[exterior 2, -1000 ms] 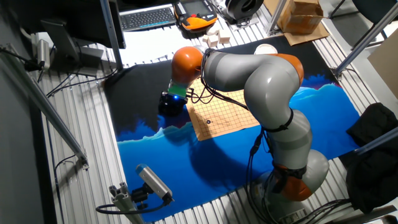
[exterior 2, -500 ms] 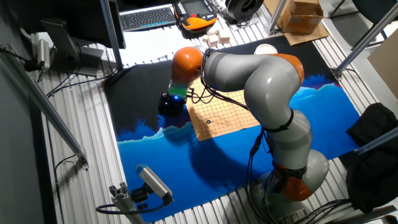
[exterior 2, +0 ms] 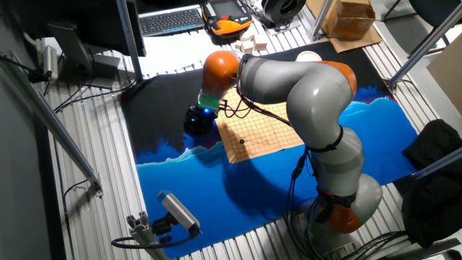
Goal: Play the first move as black on the 3-4 point in the upper right corner of the Go board
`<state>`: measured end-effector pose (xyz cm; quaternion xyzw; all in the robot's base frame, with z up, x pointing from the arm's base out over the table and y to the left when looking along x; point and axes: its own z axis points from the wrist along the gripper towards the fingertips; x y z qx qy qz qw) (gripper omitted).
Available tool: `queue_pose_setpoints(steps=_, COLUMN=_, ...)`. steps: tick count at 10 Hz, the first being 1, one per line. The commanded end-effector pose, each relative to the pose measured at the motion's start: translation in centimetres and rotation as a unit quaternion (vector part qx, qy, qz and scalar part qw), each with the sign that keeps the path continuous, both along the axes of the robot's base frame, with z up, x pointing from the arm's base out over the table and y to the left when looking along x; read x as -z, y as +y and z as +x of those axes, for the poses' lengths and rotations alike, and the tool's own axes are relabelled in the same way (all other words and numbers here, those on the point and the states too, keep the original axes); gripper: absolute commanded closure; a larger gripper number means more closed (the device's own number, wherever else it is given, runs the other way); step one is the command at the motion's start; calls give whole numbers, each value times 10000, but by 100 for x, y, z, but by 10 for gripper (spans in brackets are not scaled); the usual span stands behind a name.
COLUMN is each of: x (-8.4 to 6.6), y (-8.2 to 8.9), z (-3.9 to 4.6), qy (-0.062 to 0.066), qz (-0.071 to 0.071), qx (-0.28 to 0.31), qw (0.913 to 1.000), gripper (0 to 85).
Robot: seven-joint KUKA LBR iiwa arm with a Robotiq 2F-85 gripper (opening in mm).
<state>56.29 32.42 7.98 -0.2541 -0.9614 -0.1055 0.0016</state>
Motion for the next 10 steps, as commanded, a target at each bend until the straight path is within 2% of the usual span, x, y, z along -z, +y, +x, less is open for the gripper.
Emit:
queue_pose_setpoints(steps=1, x=-7, y=8, z=7, qy=-30, qz=-19, qx=150, qw=9999, gripper=680)
queue_pose_setpoints(steps=2, x=-5, y=23, z=20, qy=-42, qz=-89, qx=278, qw=9996, gripper=510)
queue_pose_setpoints(steps=3, x=6, y=29, z=28, qy=-60, qz=-153, qx=314, qw=9994, gripper=510)
queue_pose_setpoints(steps=5, x=51, y=33, z=38, qy=-73, qz=-179, qx=329, qw=9993, gripper=510)
queue_pose_setpoints(steps=7, x=142, y=71, z=1, qy=-114, qz=-267, qx=328, qw=9990, gripper=510)
queue_pose_setpoints(steps=9, x=182, y=101, z=-51, qy=-123, qz=-281, qx=336, qw=9990, gripper=510)
queue_pose_setpoints(steps=10, x=186, y=98, z=-48, qy=-128, qz=-284, qx=336, qw=9989, gripper=510)
